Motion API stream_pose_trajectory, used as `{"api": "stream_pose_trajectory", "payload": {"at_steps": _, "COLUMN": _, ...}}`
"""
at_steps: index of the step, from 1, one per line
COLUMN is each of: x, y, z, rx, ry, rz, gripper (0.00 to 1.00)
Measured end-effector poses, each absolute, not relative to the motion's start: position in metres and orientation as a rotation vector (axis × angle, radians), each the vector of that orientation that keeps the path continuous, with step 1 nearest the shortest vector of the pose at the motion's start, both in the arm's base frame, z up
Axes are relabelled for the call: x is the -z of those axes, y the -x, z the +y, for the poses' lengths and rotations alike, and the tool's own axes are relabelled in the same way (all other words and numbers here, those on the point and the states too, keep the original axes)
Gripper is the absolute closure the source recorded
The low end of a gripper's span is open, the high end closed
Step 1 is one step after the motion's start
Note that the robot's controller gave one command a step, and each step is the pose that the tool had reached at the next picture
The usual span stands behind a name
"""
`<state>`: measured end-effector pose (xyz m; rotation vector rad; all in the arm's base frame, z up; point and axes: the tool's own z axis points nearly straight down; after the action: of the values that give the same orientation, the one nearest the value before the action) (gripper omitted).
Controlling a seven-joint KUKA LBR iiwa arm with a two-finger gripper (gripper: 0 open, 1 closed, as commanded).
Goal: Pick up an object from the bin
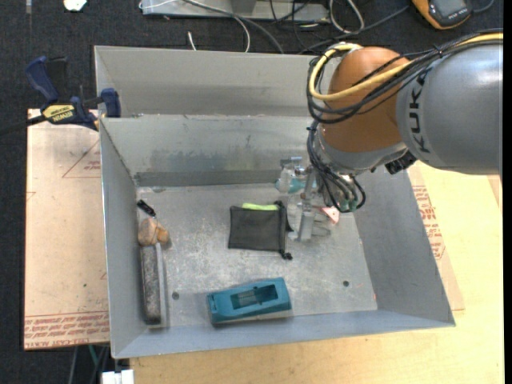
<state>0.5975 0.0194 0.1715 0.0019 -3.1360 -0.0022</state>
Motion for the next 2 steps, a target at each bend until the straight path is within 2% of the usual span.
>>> {"api": "stream_pose_trajectory", "payload": {"at_steps": 1, "x": -0.176, "y": -0.599, "z": 0.019, "rx": 0.003, "ry": -0.002, "rz": -3.143, "gripper": 0.00}}
{"api": "stream_pose_trajectory", "payload": {"at_steps": 2, "x": -0.114, "y": -0.608, "z": 0.059, "rx": 0.003, "ry": -0.064, "rz": -3.149, "gripper": 0.00}}
